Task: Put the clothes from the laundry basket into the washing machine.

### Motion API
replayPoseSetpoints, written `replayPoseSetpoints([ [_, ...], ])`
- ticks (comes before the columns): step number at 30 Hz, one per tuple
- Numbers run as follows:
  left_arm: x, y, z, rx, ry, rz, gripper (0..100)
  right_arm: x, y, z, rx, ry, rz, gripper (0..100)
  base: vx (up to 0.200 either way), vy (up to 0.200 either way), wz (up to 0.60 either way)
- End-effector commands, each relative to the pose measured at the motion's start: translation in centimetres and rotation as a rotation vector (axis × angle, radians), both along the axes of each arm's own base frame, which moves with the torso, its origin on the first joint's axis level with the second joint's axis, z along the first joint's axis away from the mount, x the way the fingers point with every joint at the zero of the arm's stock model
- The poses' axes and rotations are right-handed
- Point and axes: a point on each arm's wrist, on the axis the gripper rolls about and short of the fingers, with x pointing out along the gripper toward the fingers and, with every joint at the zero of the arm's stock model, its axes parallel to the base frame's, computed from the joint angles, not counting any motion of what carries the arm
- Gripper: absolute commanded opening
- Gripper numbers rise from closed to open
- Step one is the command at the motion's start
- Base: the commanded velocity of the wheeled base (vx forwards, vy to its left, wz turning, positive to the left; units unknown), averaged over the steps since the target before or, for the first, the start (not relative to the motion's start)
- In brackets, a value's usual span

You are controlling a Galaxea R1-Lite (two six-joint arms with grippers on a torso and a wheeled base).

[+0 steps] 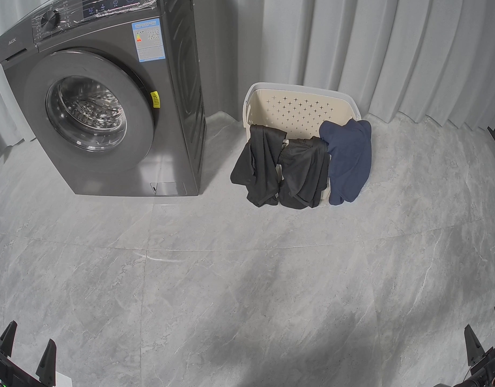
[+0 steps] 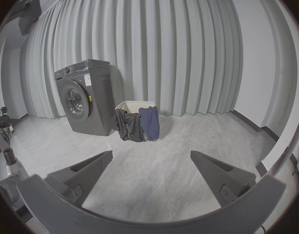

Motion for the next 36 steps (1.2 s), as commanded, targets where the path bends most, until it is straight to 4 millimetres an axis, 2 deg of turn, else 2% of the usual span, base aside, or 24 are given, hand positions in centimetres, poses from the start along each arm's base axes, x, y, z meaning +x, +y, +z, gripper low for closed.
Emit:
replayPoseSetpoints([
  [1, 0.00, 0.00, -0.52, 0.000, 0.000, 0.002, 100, 0.03, 0.00, -0.47, -0.001, 0.005, 0.002, 100, 0.000, 0.000, 0.00],
  [4, 0.00, 0.00, -0.54, 0.000, 0.002, 0.001, 100, 0.03, 0.00, -0.47, -0.001, 0.005, 0.002, 100, 0.000, 0.000, 0.00],
  [27, 0.00, 0.00, -0.54, 0.000, 0.002, 0.001, 100, 0.03, 0.00, -0.47, 0.002, 0.005, 0.002, 100, 0.000, -0.200, 0.00],
  [36, 0.00, 0.00, -0.54, 0.000, 0.002, 0.001, 100, 0.03, 0.00, -0.47, 0.002, 0.005, 0.002, 100, 0.000, 0.000, 0.00],
])
